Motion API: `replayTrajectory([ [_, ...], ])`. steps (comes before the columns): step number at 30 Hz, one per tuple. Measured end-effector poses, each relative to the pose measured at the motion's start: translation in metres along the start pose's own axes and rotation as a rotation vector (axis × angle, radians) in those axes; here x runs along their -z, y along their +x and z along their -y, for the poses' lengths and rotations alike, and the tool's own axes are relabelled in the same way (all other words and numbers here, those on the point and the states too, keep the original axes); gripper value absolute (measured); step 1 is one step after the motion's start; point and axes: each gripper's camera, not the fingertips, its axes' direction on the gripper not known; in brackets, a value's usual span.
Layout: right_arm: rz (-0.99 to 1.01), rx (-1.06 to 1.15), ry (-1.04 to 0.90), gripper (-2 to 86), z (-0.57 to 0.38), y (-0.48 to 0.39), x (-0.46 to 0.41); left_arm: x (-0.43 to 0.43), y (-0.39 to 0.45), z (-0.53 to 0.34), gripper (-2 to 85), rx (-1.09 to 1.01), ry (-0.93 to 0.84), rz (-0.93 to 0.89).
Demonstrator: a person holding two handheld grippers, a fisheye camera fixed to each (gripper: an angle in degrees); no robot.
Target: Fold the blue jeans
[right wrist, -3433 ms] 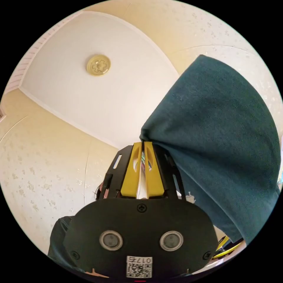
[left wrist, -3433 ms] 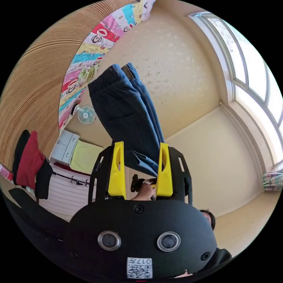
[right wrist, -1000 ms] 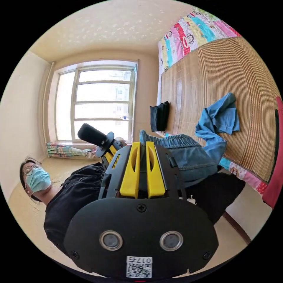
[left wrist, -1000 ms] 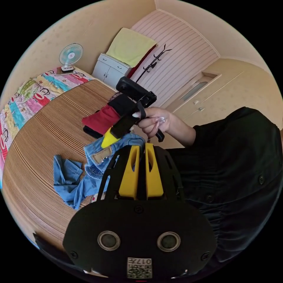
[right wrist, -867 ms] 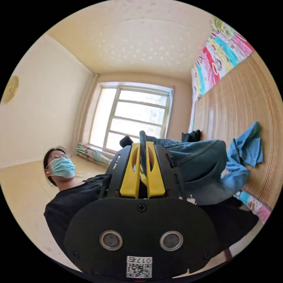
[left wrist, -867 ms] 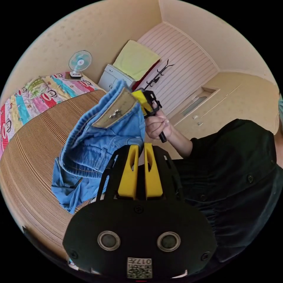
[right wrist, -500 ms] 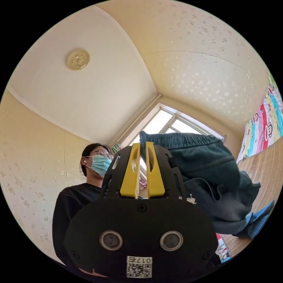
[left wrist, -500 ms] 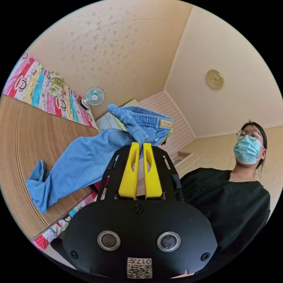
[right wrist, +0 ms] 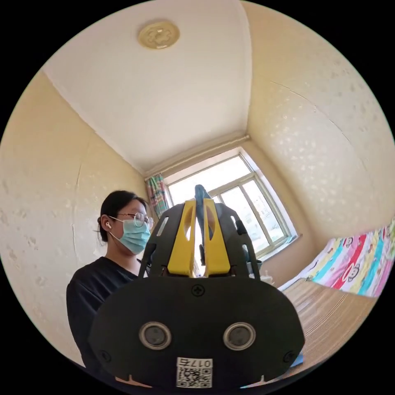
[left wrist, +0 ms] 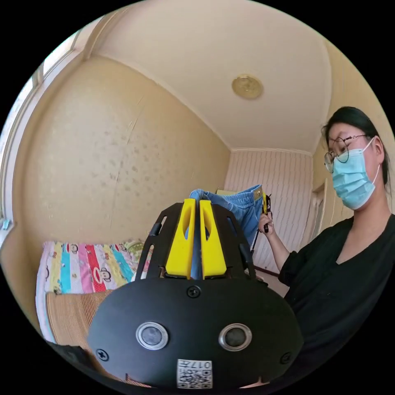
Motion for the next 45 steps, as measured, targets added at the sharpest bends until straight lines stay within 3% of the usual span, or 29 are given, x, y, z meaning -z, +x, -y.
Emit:
replayTrajectory([
  [5,-0.139,0.281,-0.063,2.6,0.101,-0.091,-0.043,0.004,0.006,0.106,-0.6,-0.092,0.088,-0.188],
  [8,-0.311,0.326,-0.151,2.6,0.141,-0.104,-0.063,-0.010,-0.004,0.151,-0.6,-0.109,0.025,-0.176],
  [10,-0.419,0.327,-0.202,2.6,0.150,-0.095,-0.073,-0.026,-0.017,0.163,-0.6,-0.070,-0.047,-0.154],
  [12,-0.402,0.287,-0.222,2.6,0.146,-0.079,-0.075,-0.037,-0.020,0.158,-0.6,-0.076,-0.061,-0.144],
  [18,-0.405,0.093,-0.108,2.7,0.090,-0.015,-0.040,-0.063,-0.044,0.147,-0.4,0.088,-0.116,-0.010],
  [21,-0.629,-0.103,-0.193,2.7,0.079,0.066,-0.035,-0.124,-0.115,0.154,0.1,0.245,-0.280,0.077],
  [25,-1.029,-0.216,-0.413,2.9,0.076,0.263,-0.059,-0.253,-0.259,0.163,1.2,0.388,-0.534,0.230],
  [27,-1.115,-0.223,-0.402,3.1,0.080,0.362,-0.064,-0.336,-0.375,0.155,3.3,0.535,-0.639,0.350],
  [30,-1.363,-0.269,-0.356,3.6,0.065,0.480,-0.054,-0.374,-0.473,0.123,7.3,0.674,-0.693,0.499],
  [33,-1.506,-0.367,-0.286,4.8,-0.020,0.526,-0.028,-0.367,-0.506,0.059,8.8,0.708,-0.707,0.503],
  [34,-1.523,-0.397,-0.354,5.0,-0.070,0.541,-0.018,-0.364,-0.507,0.042,8.8,0.703,-0.726,0.496],
  [39,-1.496,-0.496,-0.880,4.7,-0.325,0.560,0.034,-0.307,-0.499,-0.154,8.2,0.788,-1.156,0.475],
  [41,-1.408,-0.628,-1.030,4.6,-0.439,0.537,0.066,-0.271,-0.490,-0.195,8.2,0.858,-1.202,0.498],
  [45,-1.171,-0.793,-1.041,5.3,-0.544,0.480,0.081,-0.192,-0.475,-0.214,8.2,0.952,-1.125,0.553],
])
